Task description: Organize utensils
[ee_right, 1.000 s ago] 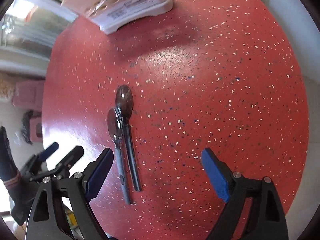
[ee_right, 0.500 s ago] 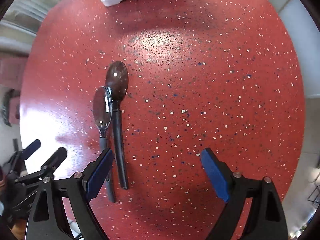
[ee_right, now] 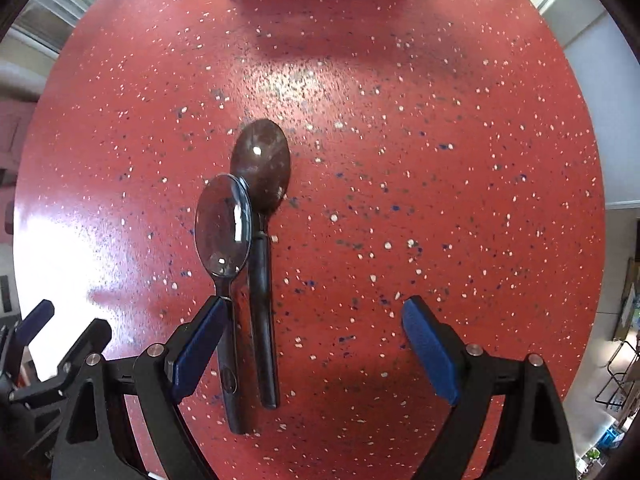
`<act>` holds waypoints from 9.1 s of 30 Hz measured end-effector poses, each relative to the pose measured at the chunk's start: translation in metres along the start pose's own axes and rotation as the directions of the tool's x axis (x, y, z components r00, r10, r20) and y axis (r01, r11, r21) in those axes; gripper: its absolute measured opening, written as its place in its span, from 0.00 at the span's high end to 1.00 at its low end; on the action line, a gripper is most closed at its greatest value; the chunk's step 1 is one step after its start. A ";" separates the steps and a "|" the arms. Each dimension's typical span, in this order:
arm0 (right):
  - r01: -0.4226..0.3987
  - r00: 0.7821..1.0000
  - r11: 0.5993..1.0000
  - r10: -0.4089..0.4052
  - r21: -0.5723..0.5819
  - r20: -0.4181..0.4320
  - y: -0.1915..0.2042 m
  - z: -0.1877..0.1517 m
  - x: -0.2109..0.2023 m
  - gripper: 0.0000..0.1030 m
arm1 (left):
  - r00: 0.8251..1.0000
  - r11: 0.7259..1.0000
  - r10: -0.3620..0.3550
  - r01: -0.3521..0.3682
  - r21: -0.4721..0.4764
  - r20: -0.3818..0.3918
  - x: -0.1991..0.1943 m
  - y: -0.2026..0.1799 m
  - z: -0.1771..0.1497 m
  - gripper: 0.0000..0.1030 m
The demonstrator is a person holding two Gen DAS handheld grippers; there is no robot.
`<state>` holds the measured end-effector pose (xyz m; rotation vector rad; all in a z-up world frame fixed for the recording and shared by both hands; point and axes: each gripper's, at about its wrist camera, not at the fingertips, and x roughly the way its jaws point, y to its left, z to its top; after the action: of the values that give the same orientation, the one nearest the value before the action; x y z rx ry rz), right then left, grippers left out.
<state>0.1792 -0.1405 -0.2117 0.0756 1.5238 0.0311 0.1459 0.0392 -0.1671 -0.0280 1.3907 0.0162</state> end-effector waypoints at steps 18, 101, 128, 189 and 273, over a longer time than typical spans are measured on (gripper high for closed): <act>-0.146 0.989 0.986 0.143 0.077 0.039 -0.012 0.008 -0.020 0.97 | 0.999 0.999 -0.035 0.035 0.041 -0.002 0.001 -0.029 -0.009 0.00; -0.192 0.980 0.970 0.182 0.148 0.076 -0.052 0.012 0.006 0.88 | 0.987 0.962 -0.155 0.158 0.224 -0.031 -0.002 -0.173 0.031 0.61; -0.365 0.698 0.919 0.375 -0.146 0.610 -0.086 0.118 -0.189 0.88 | 0.762 0.942 -0.329 0.310 0.132 0.558 -0.173 -0.114 0.206 0.60; -0.141 0.776 0.963 0.251 -0.228 0.579 -0.073 0.158 -0.139 0.71 | 0.796 0.984 -0.175 0.124 0.126 0.579 -0.102 -0.149 0.221 0.60; 0.070 0.496 0.993 -0.114 0.091 0.861 -0.079 -0.034 -0.121 0.00 | 0.747 0.998 -0.056 0.018 0.064 0.662 -0.099 -0.090 0.062 0.00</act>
<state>0.1372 -0.2267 -0.0985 0.0322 0.4804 -0.1186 0.1916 -0.0482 -0.0573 -0.0035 0.6642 -0.0424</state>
